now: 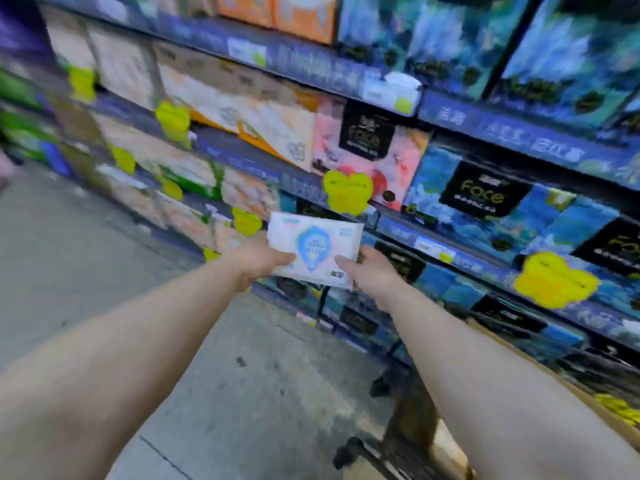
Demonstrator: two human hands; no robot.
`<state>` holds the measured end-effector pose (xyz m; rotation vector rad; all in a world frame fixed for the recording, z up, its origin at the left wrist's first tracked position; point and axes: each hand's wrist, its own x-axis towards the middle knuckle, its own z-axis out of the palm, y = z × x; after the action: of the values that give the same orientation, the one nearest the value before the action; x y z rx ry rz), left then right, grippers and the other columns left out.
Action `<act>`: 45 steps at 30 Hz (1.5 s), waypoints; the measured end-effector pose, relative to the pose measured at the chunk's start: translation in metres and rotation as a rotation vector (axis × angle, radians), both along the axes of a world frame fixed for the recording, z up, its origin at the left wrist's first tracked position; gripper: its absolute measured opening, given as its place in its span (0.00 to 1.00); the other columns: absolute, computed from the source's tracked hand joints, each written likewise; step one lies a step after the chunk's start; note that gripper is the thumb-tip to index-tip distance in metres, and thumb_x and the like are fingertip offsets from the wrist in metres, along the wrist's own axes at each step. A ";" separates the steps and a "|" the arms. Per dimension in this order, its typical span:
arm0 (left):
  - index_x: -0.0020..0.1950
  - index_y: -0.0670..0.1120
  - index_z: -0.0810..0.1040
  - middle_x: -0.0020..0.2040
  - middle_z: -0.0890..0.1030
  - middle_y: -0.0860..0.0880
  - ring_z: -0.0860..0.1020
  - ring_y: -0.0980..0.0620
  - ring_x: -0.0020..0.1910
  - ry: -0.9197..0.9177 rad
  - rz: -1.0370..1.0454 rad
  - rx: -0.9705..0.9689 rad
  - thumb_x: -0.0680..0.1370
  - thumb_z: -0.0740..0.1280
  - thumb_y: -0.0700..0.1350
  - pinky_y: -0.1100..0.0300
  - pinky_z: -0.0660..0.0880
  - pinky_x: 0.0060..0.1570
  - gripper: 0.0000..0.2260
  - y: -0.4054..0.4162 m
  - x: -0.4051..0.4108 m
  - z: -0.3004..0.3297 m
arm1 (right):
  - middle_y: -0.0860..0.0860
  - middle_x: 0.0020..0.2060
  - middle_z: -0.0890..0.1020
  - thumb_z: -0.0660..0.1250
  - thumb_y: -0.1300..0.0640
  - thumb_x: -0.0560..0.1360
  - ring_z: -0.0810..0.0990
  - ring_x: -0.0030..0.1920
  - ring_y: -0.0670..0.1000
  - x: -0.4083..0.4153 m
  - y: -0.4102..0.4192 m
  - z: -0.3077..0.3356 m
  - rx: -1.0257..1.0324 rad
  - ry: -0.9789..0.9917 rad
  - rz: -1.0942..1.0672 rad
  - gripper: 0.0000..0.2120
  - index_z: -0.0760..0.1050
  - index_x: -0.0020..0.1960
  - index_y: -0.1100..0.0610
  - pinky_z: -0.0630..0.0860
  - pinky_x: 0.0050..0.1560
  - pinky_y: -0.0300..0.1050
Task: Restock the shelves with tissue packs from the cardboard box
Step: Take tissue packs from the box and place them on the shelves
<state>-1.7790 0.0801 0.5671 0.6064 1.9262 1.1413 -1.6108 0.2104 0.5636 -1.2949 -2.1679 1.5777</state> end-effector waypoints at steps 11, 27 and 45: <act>0.59 0.43 0.79 0.54 0.83 0.45 0.82 0.45 0.53 0.230 0.433 0.159 0.60 0.71 0.45 0.45 0.78 0.55 0.27 -0.218 -0.288 0.062 | 0.55 0.57 0.82 0.70 0.58 0.75 0.81 0.55 0.55 -0.349 -0.167 0.053 0.070 0.232 0.411 0.15 0.72 0.59 0.56 0.76 0.59 0.57; 0.54 0.53 0.66 0.50 0.75 0.52 0.74 0.51 0.46 0.241 0.809 0.218 0.79 0.64 0.42 0.58 0.71 0.41 0.10 -0.249 -0.629 0.111 | 0.50 0.51 0.82 0.64 0.49 0.77 0.83 0.47 0.54 -0.774 -0.193 0.116 0.104 0.347 0.675 0.04 0.71 0.50 0.46 0.82 0.43 0.60; 0.54 0.43 0.75 0.48 0.80 0.44 0.78 0.50 0.40 0.390 0.640 0.285 0.76 0.64 0.31 0.65 0.75 0.32 0.10 -0.295 -1.072 0.172 | 0.51 0.50 0.83 0.69 0.55 0.76 0.83 0.45 0.54 -1.180 -0.250 0.150 -0.002 0.501 0.429 0.08 0.76 0.54 0.51 0.83 0.42 0.56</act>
<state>-2.8506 -0.2151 0.7396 0.3796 2.4024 1.8268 -2.7905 -0.0400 0.7136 -0.3670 -2.1824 1.7989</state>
